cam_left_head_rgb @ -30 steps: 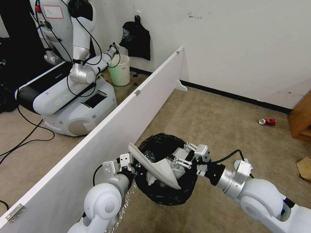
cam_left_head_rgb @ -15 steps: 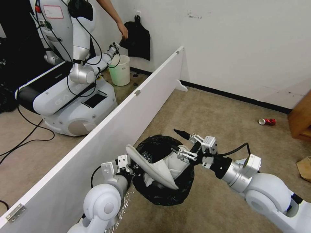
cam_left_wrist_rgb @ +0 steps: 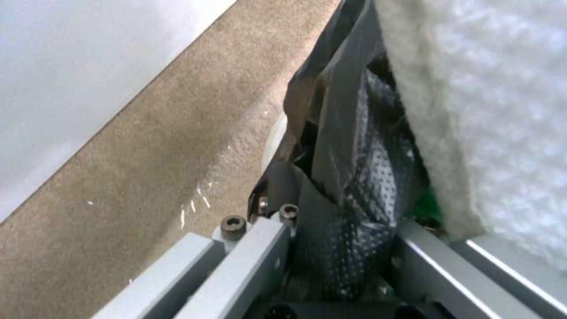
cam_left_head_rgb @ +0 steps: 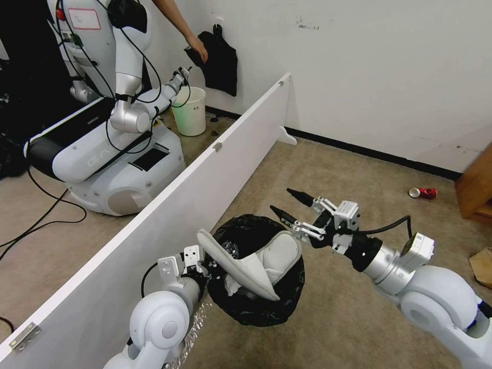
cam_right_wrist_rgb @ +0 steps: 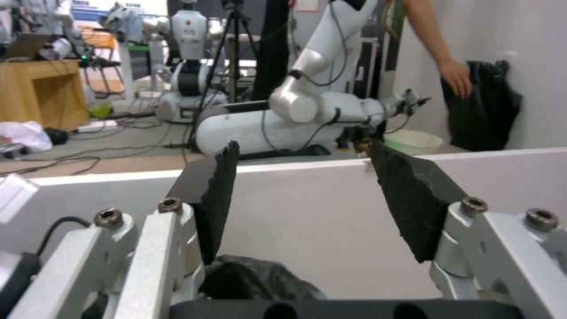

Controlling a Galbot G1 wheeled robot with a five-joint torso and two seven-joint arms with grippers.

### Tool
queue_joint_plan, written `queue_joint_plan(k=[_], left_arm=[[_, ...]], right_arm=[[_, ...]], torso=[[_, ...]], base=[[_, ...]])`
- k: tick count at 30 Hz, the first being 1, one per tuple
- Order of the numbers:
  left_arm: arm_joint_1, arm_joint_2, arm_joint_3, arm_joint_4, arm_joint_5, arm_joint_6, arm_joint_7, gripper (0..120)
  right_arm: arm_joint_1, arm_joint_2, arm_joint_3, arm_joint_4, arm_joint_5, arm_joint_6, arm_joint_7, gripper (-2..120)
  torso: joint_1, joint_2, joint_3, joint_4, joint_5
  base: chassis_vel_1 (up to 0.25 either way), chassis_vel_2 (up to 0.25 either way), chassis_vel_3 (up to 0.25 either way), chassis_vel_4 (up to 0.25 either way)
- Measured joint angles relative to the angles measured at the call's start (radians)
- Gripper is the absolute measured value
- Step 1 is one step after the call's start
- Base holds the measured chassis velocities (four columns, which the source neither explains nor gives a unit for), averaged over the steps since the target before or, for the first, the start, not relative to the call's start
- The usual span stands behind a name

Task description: Pick up the trash bin, then pick up the garbage from the floor and place it into the trash bin.

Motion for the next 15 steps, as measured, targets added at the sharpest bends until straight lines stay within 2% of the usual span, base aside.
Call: queue_joint_plan(k=[8,15], left_arm=[[-0.004,0.011,-0.001,0.0,-0.008,0.0,0.003,0],[-0.004,0.03,0.003,0.001,-0.016,0.0,0.008,0]], right_arm=[[-0.073,0.0,0.108,0.001,-0.002,0.003,-0.002,62],[-0.212,0.015,0.272,0.005,-0.036,0.018,-0.012,64]], torso=[[0.0,0.0,0.0,0.0,0.0001],[0.0,0.0,0.0,0.0,0.0]], base=[[0.0,0.0,0.0,0.0],[0.0,0.0,0.0,0.0]])
